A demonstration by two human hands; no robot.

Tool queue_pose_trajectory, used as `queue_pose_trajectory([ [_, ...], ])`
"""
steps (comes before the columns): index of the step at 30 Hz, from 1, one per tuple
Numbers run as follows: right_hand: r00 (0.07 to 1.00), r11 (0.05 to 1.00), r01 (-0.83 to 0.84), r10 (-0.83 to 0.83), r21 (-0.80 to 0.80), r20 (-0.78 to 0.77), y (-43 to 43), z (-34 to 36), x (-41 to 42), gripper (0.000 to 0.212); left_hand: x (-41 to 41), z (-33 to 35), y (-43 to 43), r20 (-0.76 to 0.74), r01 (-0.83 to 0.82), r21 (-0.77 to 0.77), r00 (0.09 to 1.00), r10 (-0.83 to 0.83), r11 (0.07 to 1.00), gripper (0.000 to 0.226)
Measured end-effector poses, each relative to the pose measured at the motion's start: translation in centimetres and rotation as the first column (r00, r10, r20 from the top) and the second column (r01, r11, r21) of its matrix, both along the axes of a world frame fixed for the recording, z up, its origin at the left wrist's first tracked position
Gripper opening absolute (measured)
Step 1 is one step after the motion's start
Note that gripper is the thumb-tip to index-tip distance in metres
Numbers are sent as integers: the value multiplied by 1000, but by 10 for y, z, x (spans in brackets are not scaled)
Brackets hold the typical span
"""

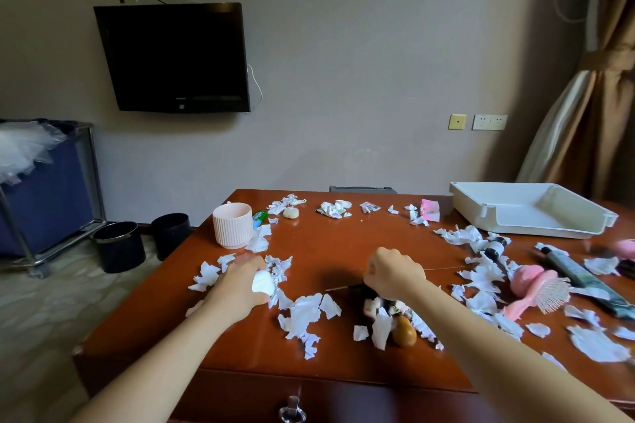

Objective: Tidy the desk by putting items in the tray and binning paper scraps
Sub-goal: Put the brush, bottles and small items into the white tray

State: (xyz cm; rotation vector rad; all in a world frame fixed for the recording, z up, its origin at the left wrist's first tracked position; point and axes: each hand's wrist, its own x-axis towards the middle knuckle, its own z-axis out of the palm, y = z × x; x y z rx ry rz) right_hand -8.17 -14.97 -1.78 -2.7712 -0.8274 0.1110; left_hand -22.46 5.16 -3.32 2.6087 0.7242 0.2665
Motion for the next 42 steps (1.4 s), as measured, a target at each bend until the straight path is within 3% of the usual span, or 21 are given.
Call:
queue_pose_trajectory([
  [6, 995, 979, 90, -95, 183, 19, -14, 17, 13, 10, 19, 11, -9, 73, -3, -52, 997, 7, 999, 48],
  [10, 988, 953, 142, -153, 269, 20, -29, 35, 25, 26, 40, 37, -29, 193, 76, -87, 979, -58, 993, 41],
  [13, 980, 919, 158, -191, 361, 56, -42, 53, 31, 24, 58, 55, -52, 252, 156, -61, 958, -136, 986, 40],
  [17, 972, 843, 169, -228, 511, 56, -61, 76, 49, 21, 83, 74, -85, 300, 217, -31, 933, -198, 976, 36],
  [25, 965, 707, 137, -253, 694, 67, -116, 124, 103, 18, 149, 104, -151, 371, 404, -112, 865, -338, 908, 27],
  [32, 946, 693, 179, -316, 698, 71, -161, 145, 163, 23, 231, 127, -203, 400, 488, -48, 809, -431, 871, 27],
  [37, 913, 692, 232, -398, 683, 94, -183, 148, 205, 29, 292, 125, -228, 452, 470, -55, 799, -397, 881, 23],
  [42, 886, 685, 283, -455, 671, 91, -194, 131, 246, 16, 352, 110, -247, 484, 476, -131, 796, -363, 869, 19],
])
